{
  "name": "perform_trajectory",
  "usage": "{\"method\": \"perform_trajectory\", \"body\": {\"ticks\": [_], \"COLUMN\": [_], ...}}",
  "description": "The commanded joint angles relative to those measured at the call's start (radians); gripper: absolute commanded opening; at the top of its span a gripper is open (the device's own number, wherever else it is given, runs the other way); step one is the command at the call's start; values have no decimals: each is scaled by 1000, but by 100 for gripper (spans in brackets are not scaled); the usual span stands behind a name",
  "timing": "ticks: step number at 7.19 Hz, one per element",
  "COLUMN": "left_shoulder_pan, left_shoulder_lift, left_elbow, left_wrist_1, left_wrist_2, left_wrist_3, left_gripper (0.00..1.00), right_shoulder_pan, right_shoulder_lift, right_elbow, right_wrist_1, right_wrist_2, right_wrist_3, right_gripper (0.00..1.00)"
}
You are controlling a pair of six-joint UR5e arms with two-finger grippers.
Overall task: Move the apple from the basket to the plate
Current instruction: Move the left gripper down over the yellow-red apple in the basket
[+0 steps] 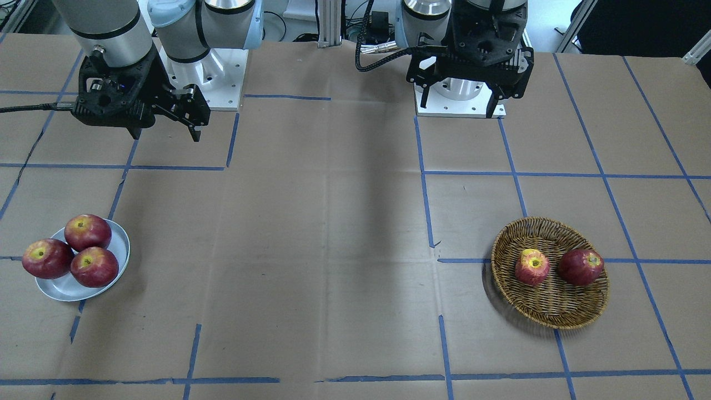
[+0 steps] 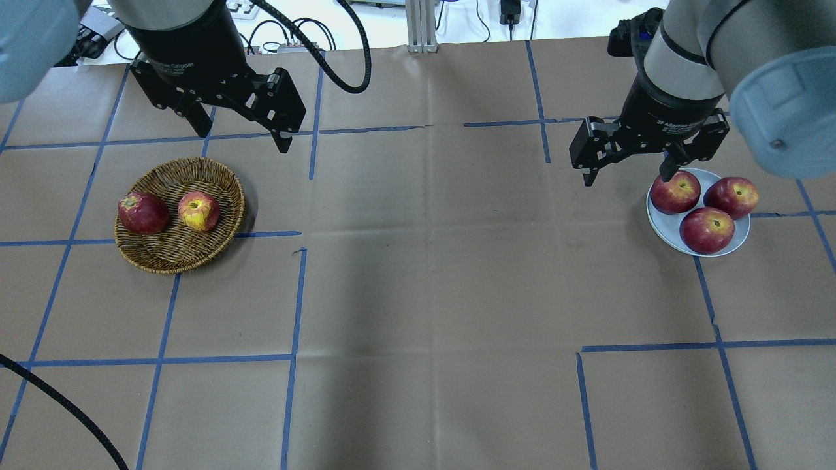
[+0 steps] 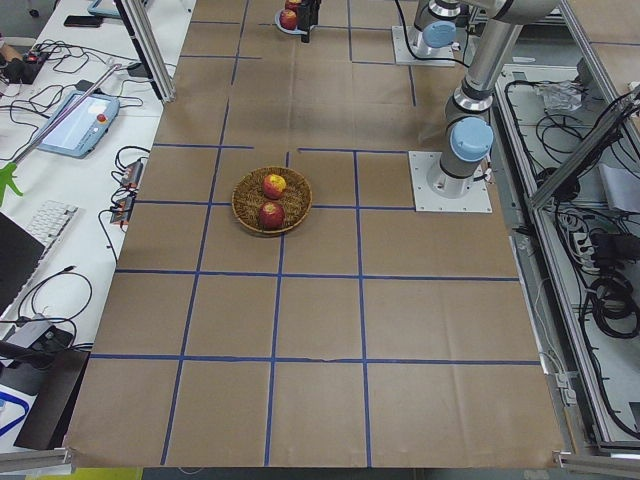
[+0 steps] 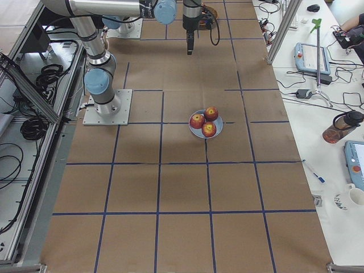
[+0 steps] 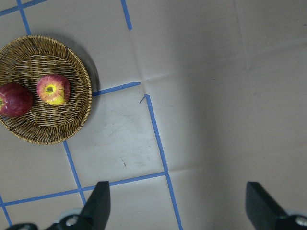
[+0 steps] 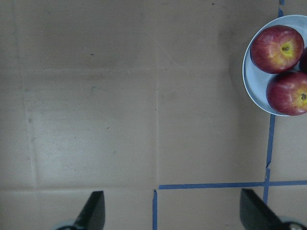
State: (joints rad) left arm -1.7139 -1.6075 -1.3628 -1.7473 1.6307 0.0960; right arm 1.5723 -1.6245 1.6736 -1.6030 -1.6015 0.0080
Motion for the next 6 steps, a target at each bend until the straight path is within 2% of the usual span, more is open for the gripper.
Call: {"method": "perform_trajectory", "body": {"ticks": [1, 4, 5, 6], "left_shoulder_pan": [22, 83, 106, 158], "left_shoulder_lift": [-8, -6, -5, -5], "left_elbow": [-5, -28, -74, -146], "left_wrist_1": [2, 3, 50, 151], "left_wrist_2": [-2, -5, -6, -6], "left_wrist_3": [71, 172, 215, 287], "left_gripper": [99, 99, 99, 99], "right_shoulder_pan": [0, 0, 0, 0], "right_shoulder_lift": [0, 0, 0, 0], "right_elbow": [0, 0, 0, 0], "right_wrist_1": [0, 0, 0, 0], "right_wrist_2": [0, 2, 2, 2], "right_wrist_3": [1, 1, 1, 1], "right_gripper": [100, 100, 100, 100]}}
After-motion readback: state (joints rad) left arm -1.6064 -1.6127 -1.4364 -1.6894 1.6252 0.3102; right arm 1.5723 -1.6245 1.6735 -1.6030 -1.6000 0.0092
